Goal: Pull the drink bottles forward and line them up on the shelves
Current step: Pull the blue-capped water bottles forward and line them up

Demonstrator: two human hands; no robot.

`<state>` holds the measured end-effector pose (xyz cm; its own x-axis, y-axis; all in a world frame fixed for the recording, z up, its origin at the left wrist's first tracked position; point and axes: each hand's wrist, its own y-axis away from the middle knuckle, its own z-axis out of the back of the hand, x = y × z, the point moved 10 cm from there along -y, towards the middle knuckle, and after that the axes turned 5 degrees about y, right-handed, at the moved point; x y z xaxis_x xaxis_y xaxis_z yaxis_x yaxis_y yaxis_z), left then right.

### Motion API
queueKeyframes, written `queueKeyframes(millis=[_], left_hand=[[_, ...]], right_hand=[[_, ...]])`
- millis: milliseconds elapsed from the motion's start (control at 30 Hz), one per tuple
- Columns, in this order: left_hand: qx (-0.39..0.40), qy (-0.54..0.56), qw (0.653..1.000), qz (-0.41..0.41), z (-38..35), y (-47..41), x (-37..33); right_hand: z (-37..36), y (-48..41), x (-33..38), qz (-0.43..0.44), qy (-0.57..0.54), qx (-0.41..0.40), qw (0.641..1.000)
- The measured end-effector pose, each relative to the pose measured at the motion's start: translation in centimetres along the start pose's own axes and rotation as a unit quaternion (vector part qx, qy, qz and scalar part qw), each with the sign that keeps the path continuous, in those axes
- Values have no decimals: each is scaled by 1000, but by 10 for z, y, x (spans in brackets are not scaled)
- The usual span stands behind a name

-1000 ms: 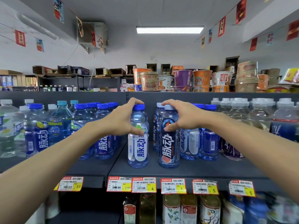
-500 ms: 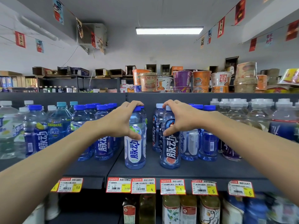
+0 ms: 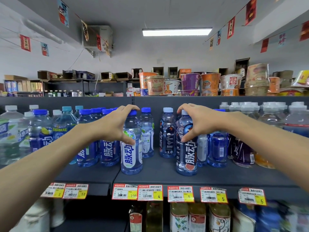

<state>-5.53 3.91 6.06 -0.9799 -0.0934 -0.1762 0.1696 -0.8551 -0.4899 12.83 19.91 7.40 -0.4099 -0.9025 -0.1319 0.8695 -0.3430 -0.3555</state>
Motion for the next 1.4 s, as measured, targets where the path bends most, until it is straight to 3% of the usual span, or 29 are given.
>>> queueKeyframes(millis=[167,467,633,700,867,967,1167,1400], left_hand=[[5,-27,1000,10,2,3,1],[9,-15,1000,2,24,-46,-24],[154,-33,984,81,-1,-96,-3],[174,-32,978,107,-10,-113,6],[186,-69,973,119,-21,-140,14],[150,-78,980,101,-16,-149,13],[114,4,991,76,-10,-157,15],[131,67,988,44,-12,-152,14]], right_hand=[[6,-4,4,-12,56,34,998],[14,-41,31,-12,72,9,997],[10,-74,29,-37,83,42,995],[9,-86,23,-56,79,56,994],[2,-105,3,-92,80,86,989],[-3,-112,-5,-101,40,87,990],[1,-122,-12,-80,7,52,995],[2,-125,-12,-63,-10,26,998]])
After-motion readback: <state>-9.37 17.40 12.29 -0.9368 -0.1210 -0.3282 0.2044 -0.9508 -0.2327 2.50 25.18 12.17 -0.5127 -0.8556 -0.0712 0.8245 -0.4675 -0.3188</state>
